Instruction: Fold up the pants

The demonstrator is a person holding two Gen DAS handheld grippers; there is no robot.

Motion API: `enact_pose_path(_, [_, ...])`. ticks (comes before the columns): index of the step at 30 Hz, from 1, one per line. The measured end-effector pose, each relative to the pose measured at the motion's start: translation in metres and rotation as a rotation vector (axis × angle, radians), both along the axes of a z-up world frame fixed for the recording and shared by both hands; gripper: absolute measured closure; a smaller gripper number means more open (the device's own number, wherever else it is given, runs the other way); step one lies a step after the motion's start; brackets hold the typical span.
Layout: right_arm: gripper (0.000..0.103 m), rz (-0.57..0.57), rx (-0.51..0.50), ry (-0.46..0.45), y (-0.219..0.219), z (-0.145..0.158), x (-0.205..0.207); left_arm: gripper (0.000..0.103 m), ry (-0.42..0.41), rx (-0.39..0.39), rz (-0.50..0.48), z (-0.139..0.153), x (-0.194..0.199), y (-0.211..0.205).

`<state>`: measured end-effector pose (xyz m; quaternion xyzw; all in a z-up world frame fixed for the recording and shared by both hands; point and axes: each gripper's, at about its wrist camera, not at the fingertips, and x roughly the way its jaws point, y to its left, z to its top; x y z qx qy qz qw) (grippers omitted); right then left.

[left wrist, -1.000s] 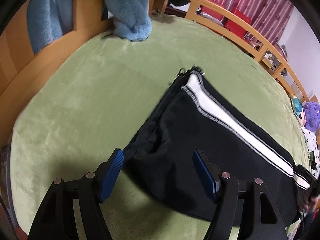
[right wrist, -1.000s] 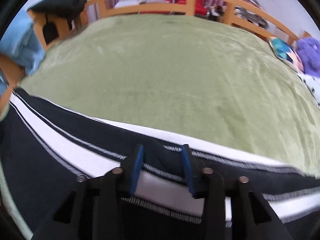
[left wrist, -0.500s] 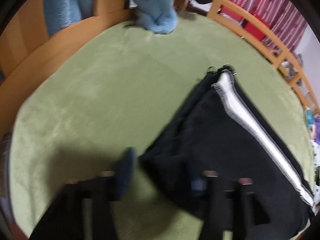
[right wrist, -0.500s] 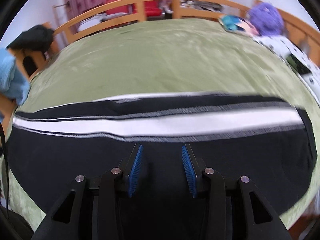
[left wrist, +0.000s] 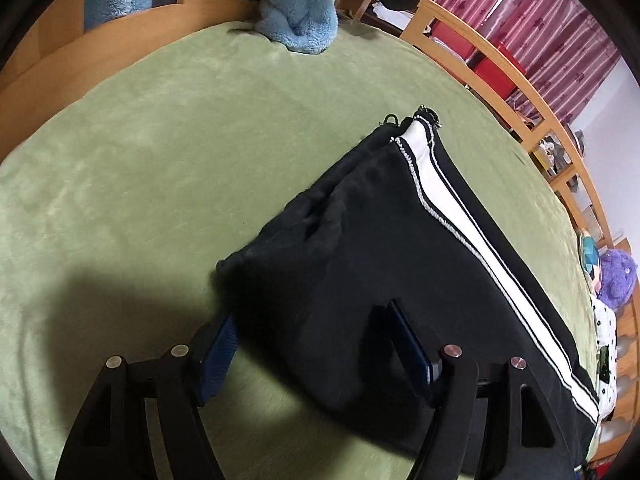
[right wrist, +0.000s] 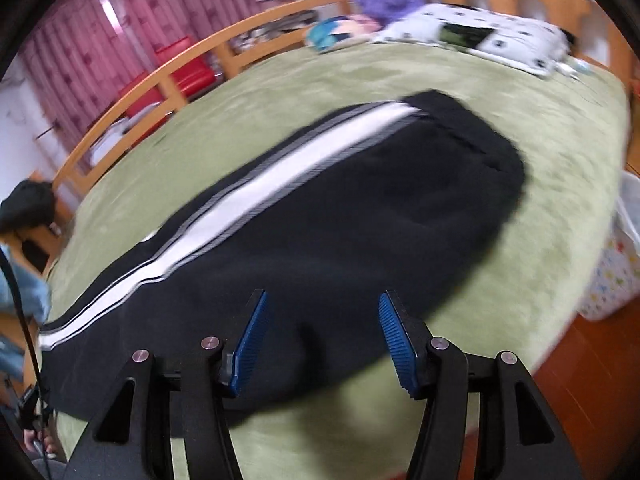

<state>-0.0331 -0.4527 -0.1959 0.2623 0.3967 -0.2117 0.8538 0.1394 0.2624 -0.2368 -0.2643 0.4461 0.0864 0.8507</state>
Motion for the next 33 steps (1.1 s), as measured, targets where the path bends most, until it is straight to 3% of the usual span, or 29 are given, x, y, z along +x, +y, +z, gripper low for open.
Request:
enact_pose_path(7, [0.027, -0.185, 0.070, -0.048, -0.056, -0.016, -0.009, 0.032, 0.005, 0.043, 0.006, -0.001, 0.007, -0.007])
enact_pose_path(13, [0.026, -0.286, 0.199, -0.094, -0.111, -0.053, 0.019, 0.032, 0.003, 0.056, 0.020, -0.001, 0.006, -0.008])
enact_pose_path(16, [0.026, -0.314, 0.213, -0.127, -0.125, -0.058, 0.036, 0.035, -0.001, 0.027, 0.055, 0.000, 0.005, -0.006])
enact_pose_path(18, [0.031, -0.313, 0.206, -0.131, -0.135, -0.052, 0.054, 0.039, 0.000, 0.009, 0.083, 0.002, 0.003, -0.005])
enact_pose_path(19, [0.058, -0.294, 0.182, -0.134, -0.138, -0.047, 0.059, 0.042, -0.002, 0.000, 0.099, 0.003, 0.002, -0.004])
enact_pose_path(20, [0.069, -0.230, 0.155, -0.153, -0.140, -0.037, 0.067, 0.043, -0.006, -0.006, 0.108, 0.004, 0.001, -0.003])
enact_pose_path(24, [0.071, -0.046, 0.039, -0.280, -0.147, 0.011, 0.078, 0.043, -0.016, -0.027, 0.113, 0.004, -0.004, -0.004])
enact_pose_path(27, [0.068, -0.041, 0.022, -0.189, -0.153, -0.003, 0.091, 0.043, -0.028, -0.039, 0.111, 0.003, -0.008, -0.006])
enact_pose_path(30, [0.055, -0.062, 0.136, 0.034, -0.165, -0.052, 0.101, 0.041, -0.021, -0.050, 0.106, 0.002, -0.007, -0.004])
enact_pose_path(33, [0.047, -0.084, 0.164, -0.030, -0.165, -0.058, 0.075, 0.041, -0.028, -0.065, 0.096, 0.001, -0.003, 0.000])
